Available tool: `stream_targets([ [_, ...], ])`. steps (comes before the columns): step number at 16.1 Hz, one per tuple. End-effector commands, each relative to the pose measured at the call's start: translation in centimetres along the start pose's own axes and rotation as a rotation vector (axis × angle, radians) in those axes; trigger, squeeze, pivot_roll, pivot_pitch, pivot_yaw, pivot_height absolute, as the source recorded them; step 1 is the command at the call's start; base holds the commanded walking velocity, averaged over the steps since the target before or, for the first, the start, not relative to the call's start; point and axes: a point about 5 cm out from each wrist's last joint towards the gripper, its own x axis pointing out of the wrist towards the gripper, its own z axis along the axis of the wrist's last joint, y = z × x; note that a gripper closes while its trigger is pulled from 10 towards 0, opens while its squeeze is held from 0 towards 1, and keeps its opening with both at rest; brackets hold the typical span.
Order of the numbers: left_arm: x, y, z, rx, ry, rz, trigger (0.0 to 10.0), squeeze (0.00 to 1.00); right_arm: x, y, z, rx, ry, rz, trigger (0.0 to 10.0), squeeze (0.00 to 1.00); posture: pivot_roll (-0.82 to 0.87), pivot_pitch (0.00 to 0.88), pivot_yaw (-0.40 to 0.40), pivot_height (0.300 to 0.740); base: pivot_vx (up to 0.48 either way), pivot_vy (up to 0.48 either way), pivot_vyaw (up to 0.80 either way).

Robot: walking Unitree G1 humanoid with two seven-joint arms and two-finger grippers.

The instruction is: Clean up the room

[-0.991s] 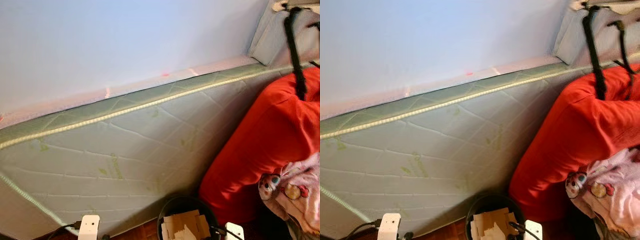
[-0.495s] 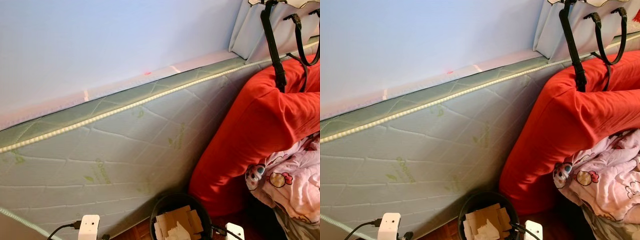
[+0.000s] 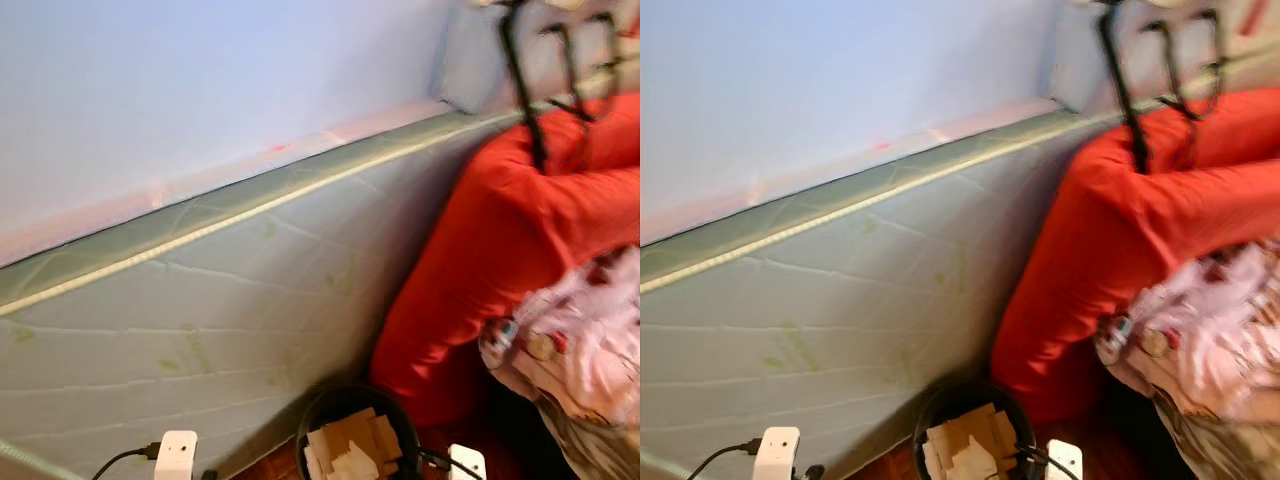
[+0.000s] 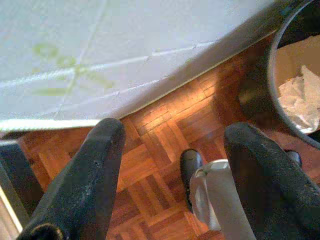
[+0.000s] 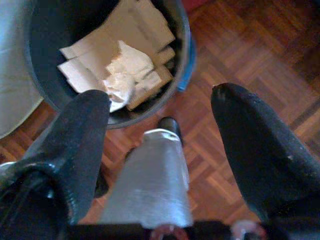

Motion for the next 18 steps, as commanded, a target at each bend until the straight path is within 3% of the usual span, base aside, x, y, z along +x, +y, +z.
stream_targets([
  [1, 0.0, 0.1, -0.5, -0.069, 0.053, -0.019, 10.0, 0.0, 0.8, 0.1, 4.9, -0.123, -0.082, 0.018, 10.0, 0.0, 0.12, 0.0, -0.12, 0.74, 0.0, 0.0, -0.69],
  [6, 0.2, -0.6, 0.2, -0.06, 0.036, -0.039, 10.0, 0.0, 0.8, 0.5, 5.0, -0.144, -0.079, 0.023, 10.0, 0.0, 0.12, 0.0, -0.122, 0.74, 0.0, 0.0, -0.68],
  [10, 0.2, -0.2, 0.1, -0.067, 0.041, -0.029, 10.0, 0.0, 0.9, 1.1, 5.0, -0.155, -0.077, 0.031, 10.0, 0.0, 0.12, 0.0, -0.125, 0.74, 0.0, 0.0, -0.67],
  [18, 0.2, -0.4, 0.2, -0.039, 0.031, -0.037, 10.0, 0.0, 0.9, 1.9, 4.4, -0.161, -0.08, 0.057, 10.0, 0.0, 0.11, 0.0, -0.112, 0.74, 0.0, 0.0, 0.0],
])
